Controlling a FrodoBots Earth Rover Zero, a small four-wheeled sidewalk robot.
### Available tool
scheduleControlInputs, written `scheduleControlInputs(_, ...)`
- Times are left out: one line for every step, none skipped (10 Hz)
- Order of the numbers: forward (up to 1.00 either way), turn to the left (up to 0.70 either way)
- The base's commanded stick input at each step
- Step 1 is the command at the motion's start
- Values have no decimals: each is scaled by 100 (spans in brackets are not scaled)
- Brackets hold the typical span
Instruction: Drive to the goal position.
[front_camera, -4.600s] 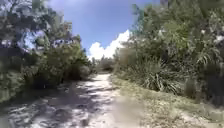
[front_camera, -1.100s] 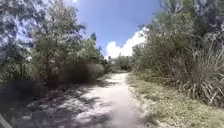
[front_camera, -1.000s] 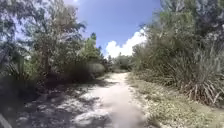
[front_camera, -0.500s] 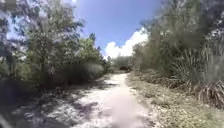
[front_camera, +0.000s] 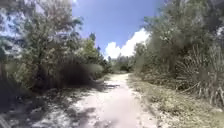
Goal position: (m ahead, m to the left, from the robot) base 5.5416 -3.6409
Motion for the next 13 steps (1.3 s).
scheduleControlInputs(50,0)
scheduleControlInputs(50,0)
scheduleControlInputs(50,0)
scheduleControlInputs(50,0)
scheduleControlInputs(50,0)
scheduleControlInputs(50,0)
scheduleControlInputs(50,0)
scheduleControlInputs(50,0)
scheduleControlInputs(50,0)
scheduleControlInputs(50,0)
scheduleControlInputs(50,0)
scheduleControlInputs(50,0)
scheduleControlInputs(50,0)
